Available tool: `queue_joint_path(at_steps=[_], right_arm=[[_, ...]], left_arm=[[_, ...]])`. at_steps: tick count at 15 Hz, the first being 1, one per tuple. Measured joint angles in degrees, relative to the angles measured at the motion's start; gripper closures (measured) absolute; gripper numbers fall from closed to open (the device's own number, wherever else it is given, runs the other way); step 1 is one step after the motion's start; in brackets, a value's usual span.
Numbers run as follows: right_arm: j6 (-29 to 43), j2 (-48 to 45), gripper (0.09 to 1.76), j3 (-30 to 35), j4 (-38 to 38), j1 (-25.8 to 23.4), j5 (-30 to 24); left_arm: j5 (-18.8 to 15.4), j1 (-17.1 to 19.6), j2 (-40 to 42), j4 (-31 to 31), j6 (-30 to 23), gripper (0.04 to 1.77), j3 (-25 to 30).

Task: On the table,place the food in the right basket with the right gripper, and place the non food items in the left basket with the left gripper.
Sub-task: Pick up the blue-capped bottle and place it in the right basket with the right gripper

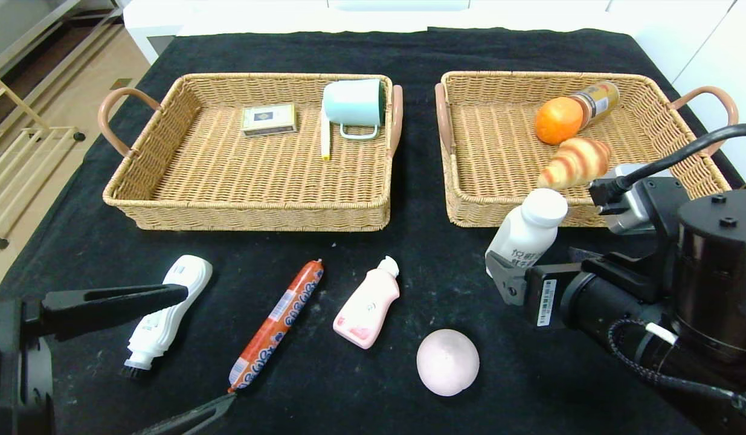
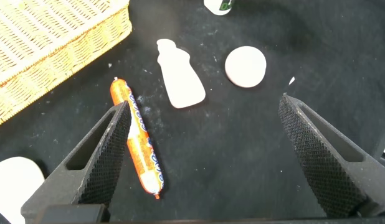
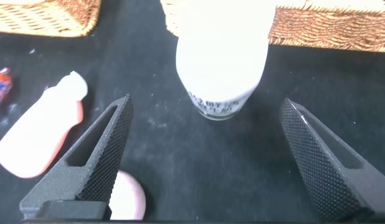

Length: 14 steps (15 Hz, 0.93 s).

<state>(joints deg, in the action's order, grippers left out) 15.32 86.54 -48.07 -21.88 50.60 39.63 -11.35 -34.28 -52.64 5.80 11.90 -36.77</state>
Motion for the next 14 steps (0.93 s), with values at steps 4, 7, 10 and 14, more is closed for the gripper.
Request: queue_joint_path(at_steps=[4,7,10,14], right_arm=[[-0.3,2.1,0.14,0.0,-3.9,-0.5,1.8],[-0.9,3.0,0.14,0.0,-5.1,-1.3,1.8],[-1.6,4.5,0.14,-0.3,-7.4,-2.3,2.3],[-5.2,6.8,0.14,-0.4,-14.2,-2.8,2.6]], left_arm=[[0.0,0.0,0.0,0.0,0.0,0.09,0.0],[0.0,0.0,0.0,0.0,0.0,0.09,0.0],[0.0,0.0,0.1,0.0,0.1,0.09,0.0],[0.0,0.0,0.2,0.0,0.0,0.09,0.0]])
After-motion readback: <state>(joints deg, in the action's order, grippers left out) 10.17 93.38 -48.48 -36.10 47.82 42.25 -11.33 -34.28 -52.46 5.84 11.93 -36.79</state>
